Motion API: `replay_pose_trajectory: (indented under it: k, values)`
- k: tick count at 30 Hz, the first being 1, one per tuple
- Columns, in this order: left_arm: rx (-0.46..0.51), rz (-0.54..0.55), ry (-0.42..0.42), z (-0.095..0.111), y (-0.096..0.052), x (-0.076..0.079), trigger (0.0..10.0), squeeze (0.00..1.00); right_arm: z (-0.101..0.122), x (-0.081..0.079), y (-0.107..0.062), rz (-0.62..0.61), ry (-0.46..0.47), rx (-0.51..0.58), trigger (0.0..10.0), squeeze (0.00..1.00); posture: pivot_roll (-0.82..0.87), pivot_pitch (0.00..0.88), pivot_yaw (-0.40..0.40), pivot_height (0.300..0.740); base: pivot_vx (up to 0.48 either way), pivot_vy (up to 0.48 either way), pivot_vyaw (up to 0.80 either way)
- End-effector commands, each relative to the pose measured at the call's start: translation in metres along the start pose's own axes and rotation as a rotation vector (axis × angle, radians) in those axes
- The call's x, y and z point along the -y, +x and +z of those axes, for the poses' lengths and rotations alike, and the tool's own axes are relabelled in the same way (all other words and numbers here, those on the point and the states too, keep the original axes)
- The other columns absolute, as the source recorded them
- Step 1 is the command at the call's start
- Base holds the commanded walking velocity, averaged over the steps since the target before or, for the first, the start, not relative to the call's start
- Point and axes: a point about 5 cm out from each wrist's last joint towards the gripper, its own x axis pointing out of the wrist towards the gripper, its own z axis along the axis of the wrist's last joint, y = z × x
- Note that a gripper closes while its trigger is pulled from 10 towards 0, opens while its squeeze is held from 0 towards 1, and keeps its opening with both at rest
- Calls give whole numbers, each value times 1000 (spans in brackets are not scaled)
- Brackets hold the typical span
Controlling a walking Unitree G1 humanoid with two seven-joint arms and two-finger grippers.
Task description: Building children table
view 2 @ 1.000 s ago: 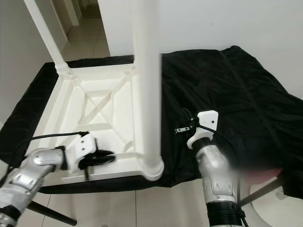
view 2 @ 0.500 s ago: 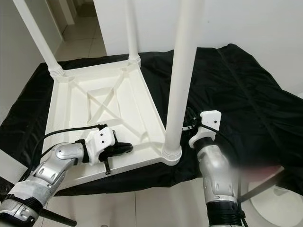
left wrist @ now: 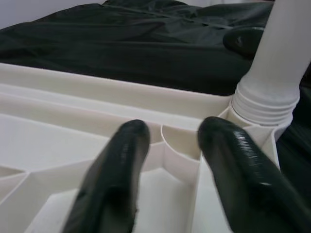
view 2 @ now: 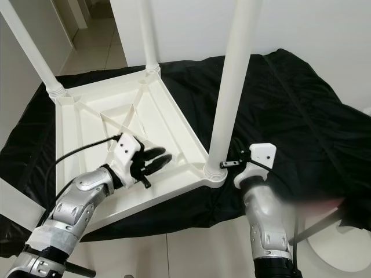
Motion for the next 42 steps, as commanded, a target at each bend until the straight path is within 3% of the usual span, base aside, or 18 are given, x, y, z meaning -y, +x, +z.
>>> replay_pose_trajectory:
  k: [1,4,5,11,12,13,14,15,21,27,28,30,31,35,37,42]
  values:
    - [-22,17,20,1,-5,0,10000,549,1,0,-1,-13,8,5,10000,0,-23,72,85,740,0,0,0]
    - [-16,27,33,7,-6,1,10000,549,1,1,-1,-24,8,10,10000,0,-20,71,83,740,0,0,0]
    - [-3,42,13,12,-9,0,10000,0,1,4,-4,-27,7,12,10000,0,-19,67,88,740,0,0,0]
    - [32,91,-32,24,-19,1,10000,0,0,11,-12,-26,8,0,10000,0,-16,69,87,740,0,0,0]
    - [37,104,-37,26,-21,2,10000,0,1,13,-15,-21,11,-4,10000,78,-16,70,88,740,0,0,0]
    - [52,122,-27,28,-24,3,10000,0,1,16,-19,-21,9,-7,10000,792,-16,72,86,740,0,0,0]
    - [52,122,-27,28,-24,3,10000,0,1,16,-19,-21,9,-7,10000,792,-16,72,86,740,0,0,0]
    - [59,140,-27,29,-27,4,10000,0,2,19,-24,-22,7,-9,10000,1000,-18,72,88,740,0,0,0]
    - [36,201,4,28,-33,3,10000,0,5,27,-38,30,-19,-31,10000,1000,-29,75,87,740,0,0,0]
    - [36,154,5,30,-35,10,10000,0,9,31,-41,65,-35,-37,10000,1000,-39,81,89,740,0,0,0]
    - [32,62,-31,31,-44,22,10000,0,12,34,-49,122,-38,-66,10000,369,-53,86,87,740,0,0,0]
    - [27,37,-40,31,-47,25,10000,0,13,34,-51,143,-32,-76,10000,369,-53,86,87,740,0,0,0]
    - [20,24,-40,31,-50,27,10000,0,14,33,-54,170,-19,-87,10000,0,-53,92,84,740,0,0,0]
    - [10,17,-38,30,-52,28,10000,0,14,31,-58,199,-15,-99,10000,0,-59,100,85,740,0,0,0]
    - [-41,-35,-21,26,-67,31,10000,0,21,25,-65,374,-23,-160,10000,0,-54,111,75,740,0,0,0]
    - [-66,-45,-14,23,-73,28,10000,0,23,21,-63,452,-20,-180,10000,0,-46,113,68,740,0,0,0]
